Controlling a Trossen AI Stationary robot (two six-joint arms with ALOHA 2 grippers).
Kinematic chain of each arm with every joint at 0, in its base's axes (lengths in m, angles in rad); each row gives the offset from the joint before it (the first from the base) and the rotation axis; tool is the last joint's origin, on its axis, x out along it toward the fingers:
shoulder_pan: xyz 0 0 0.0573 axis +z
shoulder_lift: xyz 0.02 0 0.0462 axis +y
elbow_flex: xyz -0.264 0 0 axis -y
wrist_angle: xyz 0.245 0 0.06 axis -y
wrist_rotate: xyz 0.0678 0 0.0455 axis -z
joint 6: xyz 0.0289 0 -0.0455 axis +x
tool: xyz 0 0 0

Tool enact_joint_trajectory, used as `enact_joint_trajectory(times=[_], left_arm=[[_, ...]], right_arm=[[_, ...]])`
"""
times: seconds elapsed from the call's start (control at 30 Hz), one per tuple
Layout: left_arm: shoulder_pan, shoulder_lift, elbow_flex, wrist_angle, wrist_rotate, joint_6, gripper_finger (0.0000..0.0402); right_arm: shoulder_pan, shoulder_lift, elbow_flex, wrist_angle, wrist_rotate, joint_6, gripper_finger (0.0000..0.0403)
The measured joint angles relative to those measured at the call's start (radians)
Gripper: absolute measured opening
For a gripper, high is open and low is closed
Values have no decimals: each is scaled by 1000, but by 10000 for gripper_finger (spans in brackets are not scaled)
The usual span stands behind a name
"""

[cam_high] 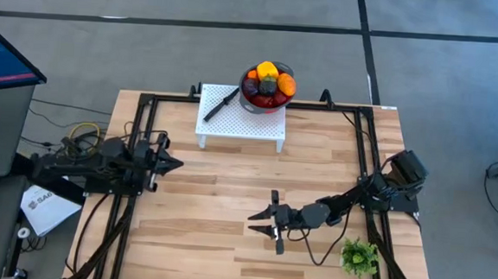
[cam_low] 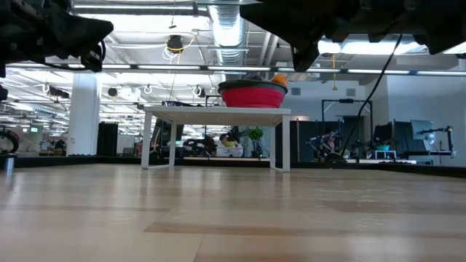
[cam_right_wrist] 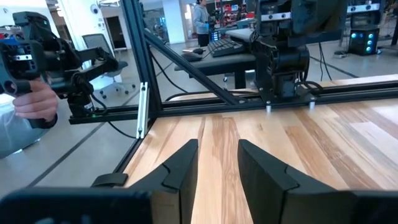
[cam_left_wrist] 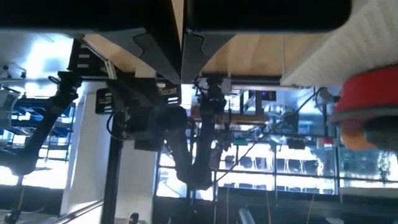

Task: Pick & Place Fruit
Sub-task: Return to Home Position

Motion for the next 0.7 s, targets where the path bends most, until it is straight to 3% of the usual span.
enact_joint_trajectory(times=[0.4,0.7], left_arm=[[66,15,-17,-25,-7,84,8],[67,112,-17,-25,-14,86,8]], right_arm=[[6,0,0,-3,0,-5,108],[-21,0,0,-3,0,-3,108]])
